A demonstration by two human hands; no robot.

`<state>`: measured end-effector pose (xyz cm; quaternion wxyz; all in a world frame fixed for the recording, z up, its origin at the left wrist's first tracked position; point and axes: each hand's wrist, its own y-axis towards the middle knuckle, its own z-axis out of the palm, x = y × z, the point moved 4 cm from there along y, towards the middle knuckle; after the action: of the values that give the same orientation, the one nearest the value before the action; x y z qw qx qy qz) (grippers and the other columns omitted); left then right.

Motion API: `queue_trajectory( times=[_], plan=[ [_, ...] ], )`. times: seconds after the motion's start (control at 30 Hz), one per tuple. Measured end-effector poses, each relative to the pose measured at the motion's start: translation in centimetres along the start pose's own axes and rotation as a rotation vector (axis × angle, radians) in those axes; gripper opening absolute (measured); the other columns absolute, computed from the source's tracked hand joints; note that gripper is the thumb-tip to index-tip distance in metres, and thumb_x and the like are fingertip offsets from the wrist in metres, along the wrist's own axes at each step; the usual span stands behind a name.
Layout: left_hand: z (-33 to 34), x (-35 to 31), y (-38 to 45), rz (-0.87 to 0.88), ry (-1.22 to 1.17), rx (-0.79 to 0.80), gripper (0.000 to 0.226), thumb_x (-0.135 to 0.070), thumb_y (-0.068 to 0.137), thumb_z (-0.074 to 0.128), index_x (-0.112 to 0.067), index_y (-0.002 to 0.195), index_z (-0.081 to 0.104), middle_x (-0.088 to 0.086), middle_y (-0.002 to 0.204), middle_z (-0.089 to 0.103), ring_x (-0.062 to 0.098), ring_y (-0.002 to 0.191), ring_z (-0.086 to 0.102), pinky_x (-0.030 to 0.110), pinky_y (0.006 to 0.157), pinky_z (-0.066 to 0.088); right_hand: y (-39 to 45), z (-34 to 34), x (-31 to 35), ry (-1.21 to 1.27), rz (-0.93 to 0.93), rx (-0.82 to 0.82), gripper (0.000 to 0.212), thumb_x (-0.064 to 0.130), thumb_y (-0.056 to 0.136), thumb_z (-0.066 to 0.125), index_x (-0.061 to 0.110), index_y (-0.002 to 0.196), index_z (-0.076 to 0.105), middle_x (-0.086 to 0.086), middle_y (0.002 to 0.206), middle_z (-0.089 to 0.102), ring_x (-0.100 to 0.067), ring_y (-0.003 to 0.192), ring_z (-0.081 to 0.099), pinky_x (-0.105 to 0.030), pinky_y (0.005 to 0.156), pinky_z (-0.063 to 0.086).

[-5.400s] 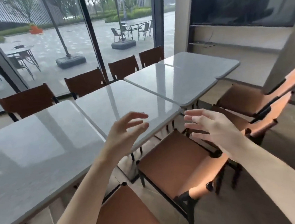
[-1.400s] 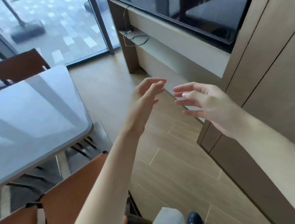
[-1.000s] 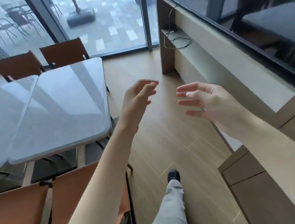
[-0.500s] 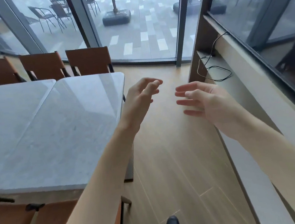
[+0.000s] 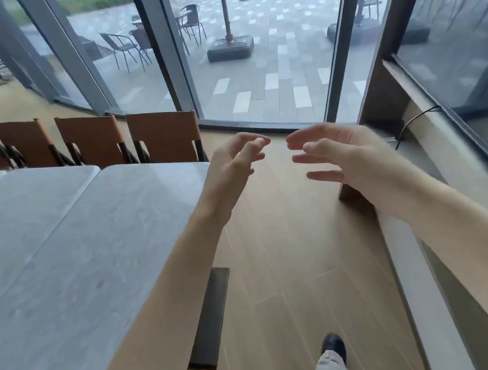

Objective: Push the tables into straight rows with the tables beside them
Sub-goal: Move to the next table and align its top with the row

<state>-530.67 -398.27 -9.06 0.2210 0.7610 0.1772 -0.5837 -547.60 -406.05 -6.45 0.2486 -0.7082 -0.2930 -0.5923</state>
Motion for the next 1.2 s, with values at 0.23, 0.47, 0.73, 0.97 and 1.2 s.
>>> queue_trajectory(
  times=[0.23, 0.47, 0.73, 0.97, 1.2],
  plan=[
    [4.3, -0.5, 13.4, -0.018, 0.015, -0.094, 0.017, -0.032, 0.104, 0.052, -0.033, 0.099, 0.069, -0.017, 0.106, 0.073, -0.003, 0.100, 0.069, 0.032, 0.097, 0.052, 14.0, -7.3, -0.7, 0.018, -0.002, 0.106, 0.024, 0.018, 0.102, 0.055, 0.027, 0.114, 0.073, 0.012, 0.118, 0.073, -0.005, 0.108, 0.070, -0.038, 0.101, 0.055],
    [2.6, 0.9, 22.2, -0.083, 0.064, -0.268, 0.021, -0.031, 0.106, 0.049, -0.027, 0.108, 0.069, -0.012, 0.114, 0.071, 0.002, 0.105, 0.068, 0.022, 0.086, 0.050, 26.9, -7.6, -1.4, 0.066, 0.018, 0.255, 0.024, 0.016, 0.102, 0.054, 0.028, 0.112, 0.072, 0.009, 0.119, 0.072, -0.008, 0.110, 0.070, -0.040, 0.102, 0.054],
    [-3.7, 4.9, 32.5, -0.126, 0.089, -0.463, 0.021, -0.030, 0.106, 0.048, -0.029, 0.106, 0.069, -0.012, 0.112, 0.071, 0.006, 0.109, 0.067, 0.033, 0.099, 0.052, 41.9, -2.5, -1.4, -0.003, -0.057, 0.431, 0.029, 0.014, 0.102, 0.053, 0.026, 0.120, 0.071, 0.010, 0.122, 0.070, -0.006, 0.115, 0.066, -0.038, 0.102, 0.054],
    [-10.6, 7.9, 47.4, -0.117, 0.050, -0.578, 0.021, -0.033, 0.104, 0.050, -0.028, 0.106, 0.070, -0.010, 0.112, 0.072, 0.008, 0.111, 0.067, 0.039, 0.103, 0.052, 59.1, 1.5, 0.8, -0.038, -0.118, 0.502, 0.030, 0.013, 0.099, 0.054, 0.036, 0.105, 0.073, 0.015, 0.113, 0.073, -0.003, 0.112, 0.067, -0.038, 0.100, 0.056],
    [-15.9, 8.8, 58.4, -0.114, 0.052, -0.639, 0.023, -0.037, 0.097, 0.053, -0.027, 0.104, 0.072, -0.009, 0.111, 0.073, 0.006, 0.108, 0.068, 0.043, 0.103, 0.051, 72.2, 4.8, 3.1, -0.013, -0.147, 0.564, 0.029, 0.014, 0.099, 0.054, 0.032, 0.112, 0.073, 0.016, 0.115, 0.072, -0.001, 0.110, 0.067, -0.036, 0.098, 0.056]
  ],
)
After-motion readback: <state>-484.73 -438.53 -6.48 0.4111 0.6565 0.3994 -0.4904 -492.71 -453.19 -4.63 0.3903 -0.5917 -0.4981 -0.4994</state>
